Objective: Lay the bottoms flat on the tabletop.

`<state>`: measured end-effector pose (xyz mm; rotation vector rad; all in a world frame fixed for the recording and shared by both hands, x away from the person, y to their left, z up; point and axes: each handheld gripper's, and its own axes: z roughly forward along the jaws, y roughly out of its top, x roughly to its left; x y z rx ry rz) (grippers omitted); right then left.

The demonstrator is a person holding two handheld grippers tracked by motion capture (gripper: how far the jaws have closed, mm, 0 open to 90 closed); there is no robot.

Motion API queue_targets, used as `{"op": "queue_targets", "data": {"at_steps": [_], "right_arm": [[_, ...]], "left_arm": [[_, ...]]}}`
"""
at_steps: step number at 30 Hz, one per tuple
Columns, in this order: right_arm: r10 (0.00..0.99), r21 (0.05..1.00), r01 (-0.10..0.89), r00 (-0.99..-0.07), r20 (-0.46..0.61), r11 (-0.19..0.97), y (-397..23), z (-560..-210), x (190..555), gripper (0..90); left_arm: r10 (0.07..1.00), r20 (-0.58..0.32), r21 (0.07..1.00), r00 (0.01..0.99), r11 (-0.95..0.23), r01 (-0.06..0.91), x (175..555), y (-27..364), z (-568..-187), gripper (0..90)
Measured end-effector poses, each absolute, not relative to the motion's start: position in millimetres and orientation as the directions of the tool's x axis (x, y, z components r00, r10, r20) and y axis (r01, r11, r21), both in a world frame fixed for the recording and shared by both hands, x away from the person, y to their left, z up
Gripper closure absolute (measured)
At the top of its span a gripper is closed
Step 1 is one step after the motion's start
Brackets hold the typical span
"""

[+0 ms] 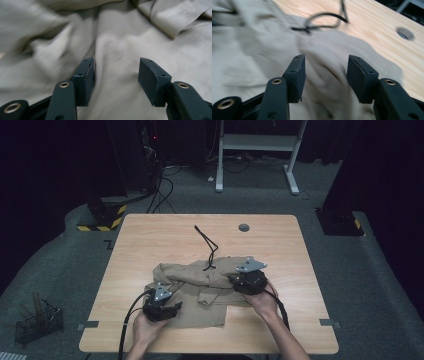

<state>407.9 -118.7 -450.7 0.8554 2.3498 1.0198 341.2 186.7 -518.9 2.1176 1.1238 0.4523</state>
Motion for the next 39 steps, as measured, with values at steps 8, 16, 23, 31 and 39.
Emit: {"op": "queue_targets", "data": {"at_steps": [8, 16, 23, 31, 39], "right_arm": [[0.724, 0.674, 0.471, -0.676, -0.139, 0.569, -98.9, -479.1, 445.2, 45.8], [0.694, 0.591, 0.473, -0.686, -0.218, 0.654, -94.4, -493.1, 444.1, 80.5], [0.735, 0.643, 0.46, -0.632, -0.247, 0.612, -99.4, -471.9, 449.1, 85.4], [0.805, 0.608, 0.572, -0.556, -0.207, 0.551, -109.5, -483.1, 481.0, 81.6], [0.816, 0.721, 0.533, -0.573, -0.078, 0.443, -116.2, -468.7, 454.1, 52.4]], "left_arm": [[0.825, 0.007, 0.764, 0.566, -0.369, 0.529, 347.2, 182.8, -526.4, 48.0], [0.825, 0.002, 0.763, 0.565, -0.367, 0.533, 348.4, 181.1, -526.6, 45.5], [0.824, 0.002, 0.763, 0.566, -0.367, 0.532, 347.8, 180.7, -526.7, 45.0], [0.823, 0.008, 0.766, 0.568, -0.371, 0.525, 347.1, 182.2, -526.4, 50.8], [0.822, -0.047, 0.747, 0.567, -0.347, 0.566, 347.2, 183.6, -522.6, 44.2]]}}
